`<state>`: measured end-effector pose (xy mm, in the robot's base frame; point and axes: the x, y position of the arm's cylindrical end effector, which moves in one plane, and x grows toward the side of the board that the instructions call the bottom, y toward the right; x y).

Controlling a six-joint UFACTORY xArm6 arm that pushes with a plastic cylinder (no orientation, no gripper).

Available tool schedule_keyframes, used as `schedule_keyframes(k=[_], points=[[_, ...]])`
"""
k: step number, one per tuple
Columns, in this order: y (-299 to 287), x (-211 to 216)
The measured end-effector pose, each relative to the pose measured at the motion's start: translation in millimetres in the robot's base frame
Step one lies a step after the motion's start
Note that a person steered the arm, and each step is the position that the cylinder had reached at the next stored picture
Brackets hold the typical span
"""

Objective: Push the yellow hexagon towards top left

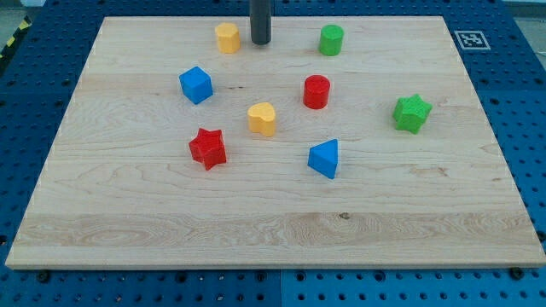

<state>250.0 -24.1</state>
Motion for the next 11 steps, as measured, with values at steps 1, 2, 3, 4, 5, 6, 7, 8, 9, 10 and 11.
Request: schedule_keyframes(k=[1,2,3,4,5,6,7,8,9,10,11], points=[[-11.1,7.1],[-37.8,19.0],[-38.7,18.9],[-43.7,7.7],[-47.0,7.7],[-52.3,3.3],[-60.1,-4.6],[-61.0,-22.2],[-61.2,-25.0],[-79.2,-25.0],[-108.1,-25.1]])
